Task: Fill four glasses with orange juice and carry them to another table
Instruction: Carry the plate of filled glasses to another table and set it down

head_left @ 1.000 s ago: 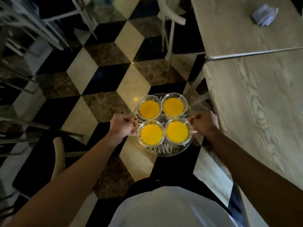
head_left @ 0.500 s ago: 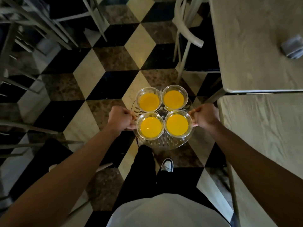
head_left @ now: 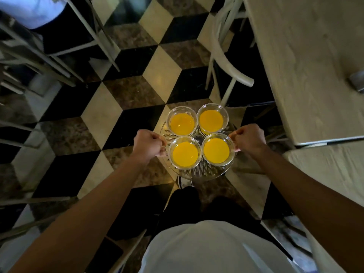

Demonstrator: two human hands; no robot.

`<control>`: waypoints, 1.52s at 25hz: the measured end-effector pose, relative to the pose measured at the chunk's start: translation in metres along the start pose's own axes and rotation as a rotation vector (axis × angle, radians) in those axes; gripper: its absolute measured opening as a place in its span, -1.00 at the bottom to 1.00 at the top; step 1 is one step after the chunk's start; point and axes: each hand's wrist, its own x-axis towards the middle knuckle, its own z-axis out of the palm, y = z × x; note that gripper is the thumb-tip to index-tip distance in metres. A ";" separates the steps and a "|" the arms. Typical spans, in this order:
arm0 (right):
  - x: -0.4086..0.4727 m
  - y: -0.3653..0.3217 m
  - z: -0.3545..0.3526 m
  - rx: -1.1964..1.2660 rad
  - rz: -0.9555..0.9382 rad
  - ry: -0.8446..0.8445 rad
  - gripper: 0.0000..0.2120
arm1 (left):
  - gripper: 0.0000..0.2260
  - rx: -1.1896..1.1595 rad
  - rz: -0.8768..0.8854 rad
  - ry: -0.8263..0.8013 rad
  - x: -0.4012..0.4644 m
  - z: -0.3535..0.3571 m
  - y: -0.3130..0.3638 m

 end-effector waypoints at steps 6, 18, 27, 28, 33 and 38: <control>0.057 -0.068 0.010 0.046 0.040 -0.010 -0.80 | -0.77 0.015 0.010 -0.021 0.077 -0.030 0.043; 0.203 -0.173 0.007 -0.033 -0.042 0.010 -0.87 | -0.81 -0.023 -0.010 -0.003 0.211 -0.041 0.156; 0.323 -0.267 -0.034 0.002 -0.023 0.004 -0.94 | -0.81 -0.008 -0.021 0.034 0.300 -0.041 0.282; 0.335 -0.276 -0.039 0.000 -0.027 0.001 -0.94 | -0.79 -0.003 -0.020 0.038 0.311 -0.040 0.296; 0.400 -0.316 -0.053 0.021 -0.014 0.013 -0.90 | -0.80 0.032 -0.016 -0.001 0.373 -0.037 0.363; 0.463 -0.355 -0.052 0.059 0.033 0.065 -0.95 | -0.87 0.066 0.047 -0.082 0.446 -0.039 0.426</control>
